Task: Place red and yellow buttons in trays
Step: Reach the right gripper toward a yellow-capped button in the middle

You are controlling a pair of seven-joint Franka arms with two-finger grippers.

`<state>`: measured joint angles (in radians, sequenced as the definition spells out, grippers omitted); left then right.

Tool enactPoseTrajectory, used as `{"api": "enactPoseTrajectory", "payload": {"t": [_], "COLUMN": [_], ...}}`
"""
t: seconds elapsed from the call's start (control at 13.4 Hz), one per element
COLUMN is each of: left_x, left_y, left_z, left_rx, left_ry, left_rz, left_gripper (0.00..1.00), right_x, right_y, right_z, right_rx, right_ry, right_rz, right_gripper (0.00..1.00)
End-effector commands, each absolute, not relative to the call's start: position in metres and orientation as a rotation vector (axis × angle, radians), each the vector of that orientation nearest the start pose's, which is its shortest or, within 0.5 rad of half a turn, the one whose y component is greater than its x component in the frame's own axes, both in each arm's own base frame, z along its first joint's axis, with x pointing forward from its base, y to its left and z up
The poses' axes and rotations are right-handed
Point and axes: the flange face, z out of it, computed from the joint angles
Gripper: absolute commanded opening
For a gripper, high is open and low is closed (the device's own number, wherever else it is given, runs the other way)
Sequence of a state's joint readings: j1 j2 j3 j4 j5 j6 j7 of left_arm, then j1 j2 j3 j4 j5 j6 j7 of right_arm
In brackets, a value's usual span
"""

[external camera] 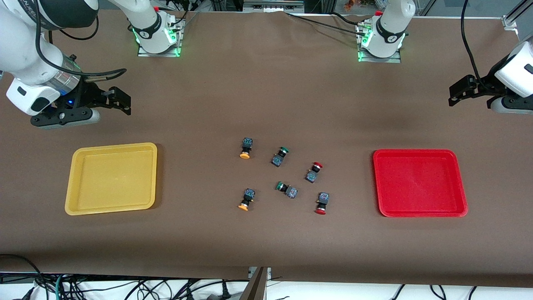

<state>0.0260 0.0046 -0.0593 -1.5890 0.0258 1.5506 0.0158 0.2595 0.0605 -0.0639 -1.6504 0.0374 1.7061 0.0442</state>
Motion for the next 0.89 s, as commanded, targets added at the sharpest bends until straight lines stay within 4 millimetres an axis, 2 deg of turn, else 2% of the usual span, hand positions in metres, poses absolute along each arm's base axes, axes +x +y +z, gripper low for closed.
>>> {"api": "enactPoseTrajectory", "payload": {"t": [0.0, 0.22, 0.52, 0.67, 0.82], "left_x": [0.55, 0.55, 0.55, 0.55, 0.55], "left_y": [-0.015, -0.017, -0.017, -0.017, -0.017], "left_z": [0.62, 0.622, 0.621, 0.621, 0.621], "left_rx": [-3.127, -3.127, -3.127, -3.127, -3.127], "left_ry": [0.1, 0.098, 0.103, 0.105, 0.105], "left_rz": [0.07, 0.062, 0.065, 0.065, 0.065], "left_gripper": [1.0, 1.0, 1.0, 1.0, 1.0], "right_x": [0.564, 0.568, 0.566, 0.564, 0.566], "right_y": [0.117, 0.119, 0.133, 0.137, 0.162], "right_z": [0.569, 0.582, 0.577, 0.564, 0.531], "right_rx": [-3.117, -3.112, -3.114, -3.116, -3.116], "right_ry": [-0.229, -0.263, -0.28, -0.279, -0.217], "right_rz": [0.046, 0.006, 0.022, 0.07, 0.151], "right_gripper": [1.0, 1.0, 1.0, 1.0, 1.0]}}
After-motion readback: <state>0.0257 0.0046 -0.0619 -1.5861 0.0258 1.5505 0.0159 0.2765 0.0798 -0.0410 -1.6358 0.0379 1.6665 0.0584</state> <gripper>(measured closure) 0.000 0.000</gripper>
